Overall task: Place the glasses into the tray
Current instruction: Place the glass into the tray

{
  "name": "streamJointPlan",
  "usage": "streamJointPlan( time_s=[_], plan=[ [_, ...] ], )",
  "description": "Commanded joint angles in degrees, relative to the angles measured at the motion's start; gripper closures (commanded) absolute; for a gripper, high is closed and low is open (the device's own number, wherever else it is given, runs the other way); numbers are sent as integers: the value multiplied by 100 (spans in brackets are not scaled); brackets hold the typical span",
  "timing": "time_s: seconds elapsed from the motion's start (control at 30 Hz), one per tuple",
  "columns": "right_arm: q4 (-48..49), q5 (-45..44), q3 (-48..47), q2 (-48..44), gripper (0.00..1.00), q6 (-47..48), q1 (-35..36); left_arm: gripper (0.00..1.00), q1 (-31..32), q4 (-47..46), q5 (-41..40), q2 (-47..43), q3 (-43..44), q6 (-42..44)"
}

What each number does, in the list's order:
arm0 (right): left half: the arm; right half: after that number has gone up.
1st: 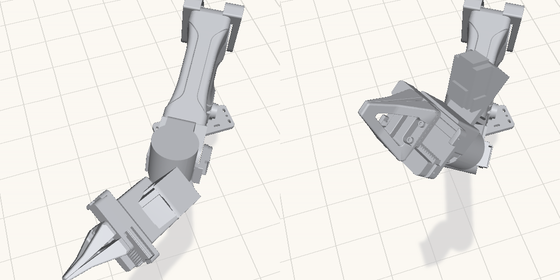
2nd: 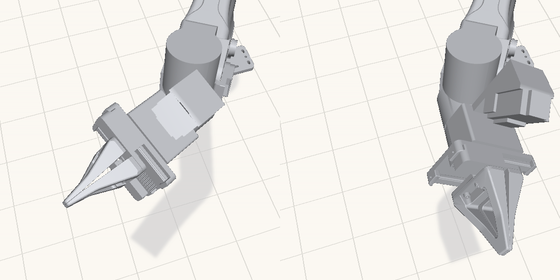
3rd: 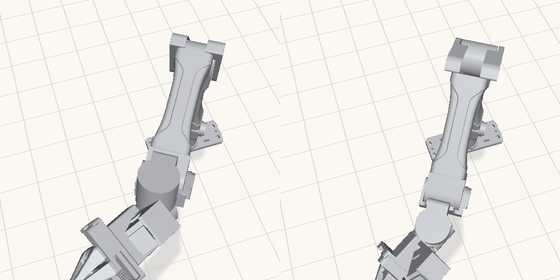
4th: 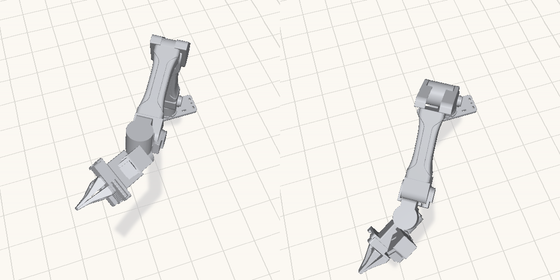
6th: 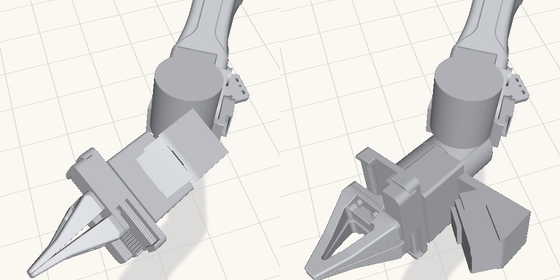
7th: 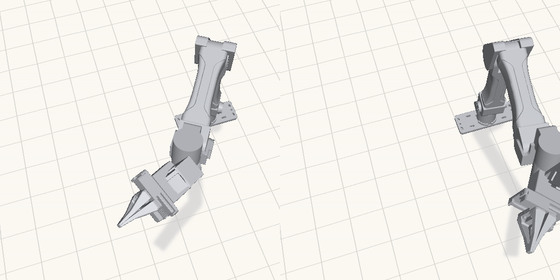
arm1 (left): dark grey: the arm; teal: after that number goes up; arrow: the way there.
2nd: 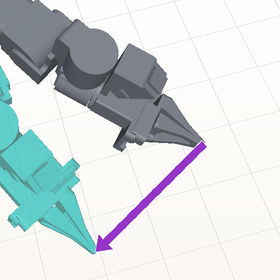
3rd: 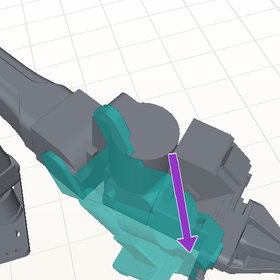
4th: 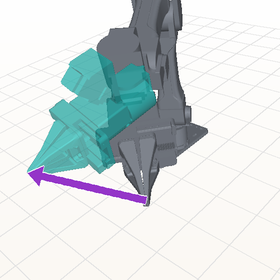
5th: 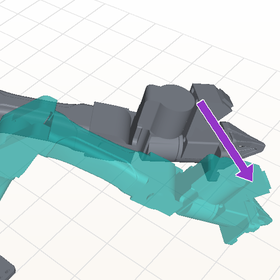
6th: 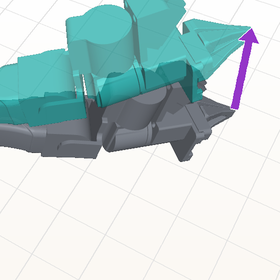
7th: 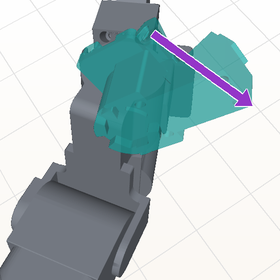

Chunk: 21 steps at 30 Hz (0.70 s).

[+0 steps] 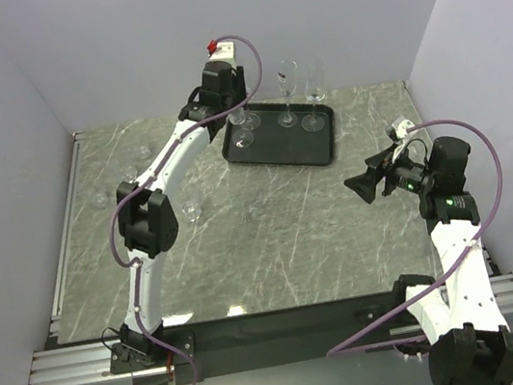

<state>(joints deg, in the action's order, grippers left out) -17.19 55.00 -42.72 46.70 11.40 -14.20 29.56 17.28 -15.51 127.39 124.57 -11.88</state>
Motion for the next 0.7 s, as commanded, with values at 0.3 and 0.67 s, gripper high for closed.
streamJointPlan(
  time_s=[0.3, 0.67],
  plan=[
    [146, 169, 0, -20, 7, -68, -145, 68, 41, -515, -242, 181, 261, -60],
    [155, 204, 0, -29, 7, -94, -180, 54, 41, -550, -234, 154, 269, -60]
  ],
)
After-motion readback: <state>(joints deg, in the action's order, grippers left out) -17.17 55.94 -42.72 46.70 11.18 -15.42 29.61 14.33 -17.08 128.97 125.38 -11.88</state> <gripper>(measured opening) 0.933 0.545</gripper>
